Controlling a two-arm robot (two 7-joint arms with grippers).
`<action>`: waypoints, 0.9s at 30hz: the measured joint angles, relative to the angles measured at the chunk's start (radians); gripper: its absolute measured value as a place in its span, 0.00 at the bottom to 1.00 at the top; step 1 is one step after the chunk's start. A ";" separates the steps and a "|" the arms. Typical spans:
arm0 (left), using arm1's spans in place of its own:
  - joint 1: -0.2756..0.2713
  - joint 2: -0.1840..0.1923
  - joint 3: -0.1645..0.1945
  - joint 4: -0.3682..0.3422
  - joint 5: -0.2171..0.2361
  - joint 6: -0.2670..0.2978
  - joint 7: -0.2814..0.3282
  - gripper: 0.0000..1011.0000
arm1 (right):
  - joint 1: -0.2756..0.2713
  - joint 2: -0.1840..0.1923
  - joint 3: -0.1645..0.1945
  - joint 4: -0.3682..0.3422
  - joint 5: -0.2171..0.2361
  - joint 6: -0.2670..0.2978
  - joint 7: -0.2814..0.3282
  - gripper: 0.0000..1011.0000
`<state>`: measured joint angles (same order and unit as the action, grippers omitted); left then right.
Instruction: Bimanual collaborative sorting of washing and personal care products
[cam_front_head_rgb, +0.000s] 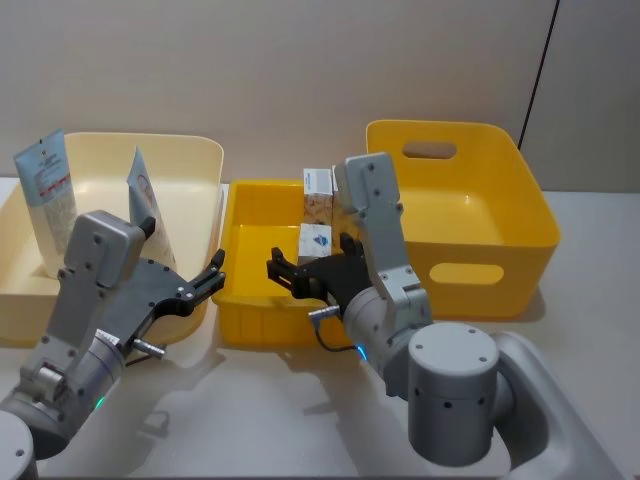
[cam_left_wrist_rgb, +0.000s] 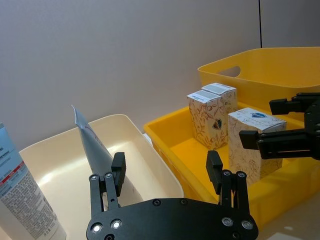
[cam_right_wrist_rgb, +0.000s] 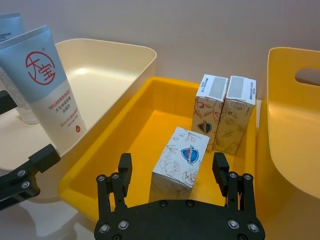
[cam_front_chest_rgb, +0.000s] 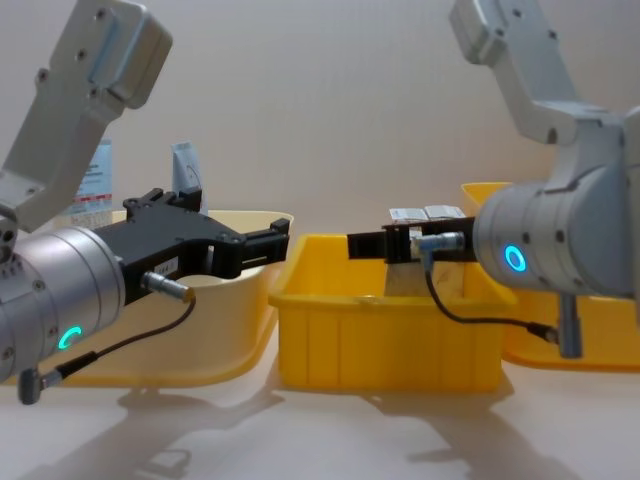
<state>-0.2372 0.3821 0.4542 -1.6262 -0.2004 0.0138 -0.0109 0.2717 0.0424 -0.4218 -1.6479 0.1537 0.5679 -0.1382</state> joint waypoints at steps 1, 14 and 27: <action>0.000 0.000 0.000 0.000 0.000 0.000 0.000 0.99 | 0.004 -0.001 -0.001 0.005 -0.003 0.000 -0.001 0.99; 0.000 0.000 0.000 0.000 0.000 0.000 0.000 0.99 | 0.041 -0.009 -0.020 0.059 -0.043 0.000 -0.007 0.99; 0.000 0.000 0.000 0.000 0.000 0.000 0.000 0.99 | 0.053 -0.013 -0.027 0.083 -0.058 0.000 -0.008 0.94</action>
<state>-0.2371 0.3821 0.4542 -1.6262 -0.2004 0.0138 -0.0109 0.3251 0.0294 -0.4483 -1.5648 0.0959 0.5675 -0.1459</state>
